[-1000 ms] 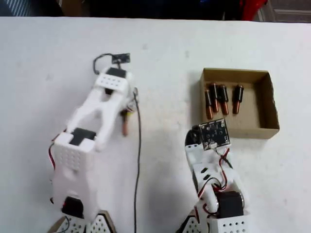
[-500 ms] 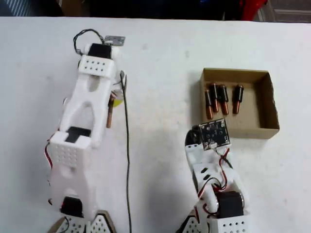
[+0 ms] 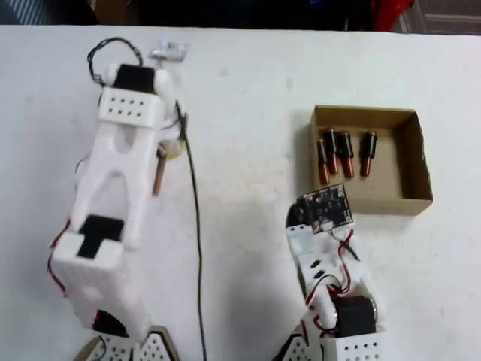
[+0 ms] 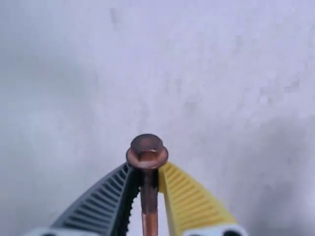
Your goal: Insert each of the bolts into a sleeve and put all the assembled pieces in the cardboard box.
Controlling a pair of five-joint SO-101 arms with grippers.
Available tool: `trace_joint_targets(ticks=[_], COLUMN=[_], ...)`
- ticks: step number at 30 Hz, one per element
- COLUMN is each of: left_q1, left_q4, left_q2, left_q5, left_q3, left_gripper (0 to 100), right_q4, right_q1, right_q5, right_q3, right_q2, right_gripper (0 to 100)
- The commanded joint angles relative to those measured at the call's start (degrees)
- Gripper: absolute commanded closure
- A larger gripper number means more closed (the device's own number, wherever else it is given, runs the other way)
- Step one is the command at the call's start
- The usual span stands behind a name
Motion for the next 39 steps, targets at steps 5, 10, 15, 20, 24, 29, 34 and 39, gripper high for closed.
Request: trace_joint_targets(ticks=[5,10,15,20,24,29,34,39], left_q1=[-4.7,-5.2,-5.2,-5.2,-5.2,-5.2,-5.2,-5.1], left_q4=[-13.5,-25.8,-31.6,-39.6,-45.7,-47.5,-47.8,-48.6], left_q2=[-15.7,-20.0,-20.1,-20.1,-20.1,-20.1,-20.0,-20.0], left_q5=[-5.8,-5.8,-5.7,-5.7,-5.7,-5.5,-5.7,-5.7], left_q3=[24.8,39.4,45.7,52.7,57.1,59.3,60.8,61.1], left_gripper=[98,98,98,98,98,87,85,86], right_q4=[-1.6,-1.5,-1.6,-1.6,-1.6,-1.6,-1.6,-1.6], right_q1=[0.0,-1.9,-2.3,-2.3,-2.3,-2.3,-2.2,-2.2], right_q5=[0.5,0.8,0.9,0.9,0.9,0.9,0.9,0.9], right_q3=[-0.4,-0.4,0.4,0.4,0.4,0.4,0.4,0.4], right_q2=[-0.7,-0.7,-0.7,-0.7,-0.7,-0.7,-0.7,-0.7], right_gripper=[97.8,97.8,97.8,97.8,97.8,97.8,97.8,97.8])
